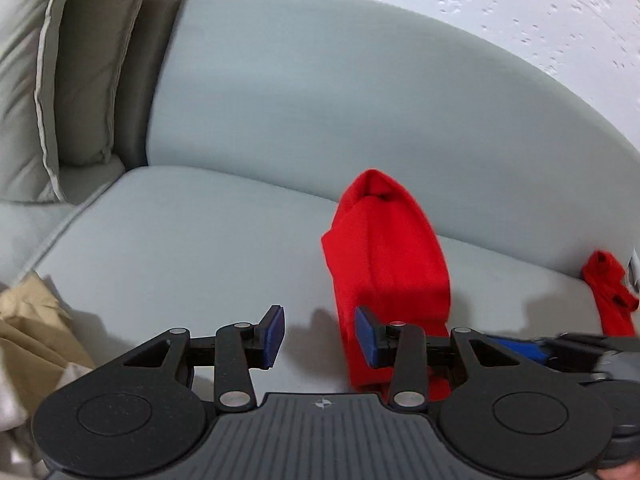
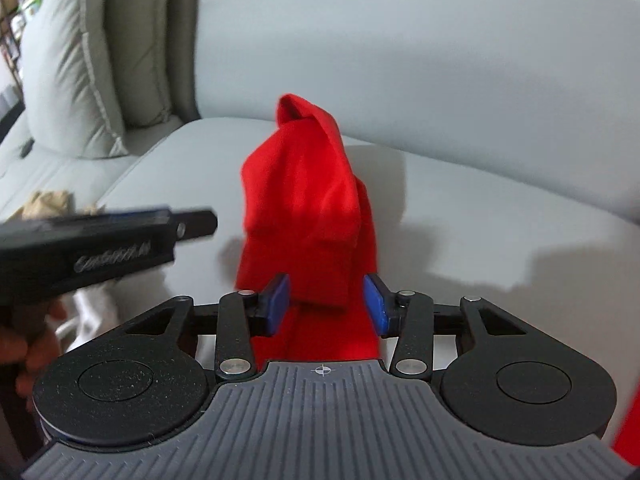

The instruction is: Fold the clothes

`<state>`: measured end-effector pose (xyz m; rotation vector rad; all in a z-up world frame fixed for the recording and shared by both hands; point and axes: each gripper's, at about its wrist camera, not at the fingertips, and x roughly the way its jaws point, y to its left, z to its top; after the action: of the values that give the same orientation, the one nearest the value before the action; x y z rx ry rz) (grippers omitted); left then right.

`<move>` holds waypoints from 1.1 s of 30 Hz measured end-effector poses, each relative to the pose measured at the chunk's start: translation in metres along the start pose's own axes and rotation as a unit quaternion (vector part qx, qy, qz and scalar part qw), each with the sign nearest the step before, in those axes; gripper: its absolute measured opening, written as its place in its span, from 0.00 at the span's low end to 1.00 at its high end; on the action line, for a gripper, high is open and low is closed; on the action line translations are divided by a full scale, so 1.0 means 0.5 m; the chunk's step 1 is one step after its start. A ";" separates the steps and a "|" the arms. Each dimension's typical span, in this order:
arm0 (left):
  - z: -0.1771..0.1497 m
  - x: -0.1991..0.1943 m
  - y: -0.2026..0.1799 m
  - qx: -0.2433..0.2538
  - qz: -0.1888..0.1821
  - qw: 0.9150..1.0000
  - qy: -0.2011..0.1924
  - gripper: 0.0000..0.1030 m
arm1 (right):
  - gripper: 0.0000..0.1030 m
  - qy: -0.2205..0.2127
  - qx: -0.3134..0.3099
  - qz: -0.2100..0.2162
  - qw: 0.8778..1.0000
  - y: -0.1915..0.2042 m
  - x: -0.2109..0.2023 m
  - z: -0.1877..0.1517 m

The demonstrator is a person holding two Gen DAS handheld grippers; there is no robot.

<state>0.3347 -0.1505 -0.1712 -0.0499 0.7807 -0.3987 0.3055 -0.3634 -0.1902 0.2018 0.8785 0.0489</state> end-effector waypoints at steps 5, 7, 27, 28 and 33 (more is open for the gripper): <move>0.008 0.003 0.017 -0.021 -0.005 1.000 0.005 0.36 | 0.49 0.026 -0.005 0.006 1.000 0.007 0.048 0.006; 0.009 -0.002 0.026 -0.025 -0.001 1.000 0.007 0.36 | 0.49 0.045 -0.017 0.006 0.999 0.013 0.060 0.008; -0.004 -0.034 -0.017 0.023 -0.095 0.995 -0.013 0.37 | 0.03 -0.106 -0.260 -0.257 0.925 0.118 -0.091 0.271; -0.006 -0.034 -0.024 0.028 -0.106 0.994 -0.015 0.38 | 0.03 -0.113 -0.254 -0.259 0.925 0.122 -0.084 0.286; -0.023 0.006 -0.075 0.050 -0.114 0.992 0.012 0.41 | 0.50 -0.059 -0.294 -0.330 0.895 0.120 0.034 0.355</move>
<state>0.3162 -0.1851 -0.1743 -0.0417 0.7798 -0.6561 0.4554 -0.3299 -0.0812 -0.6620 0.7365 -0.3280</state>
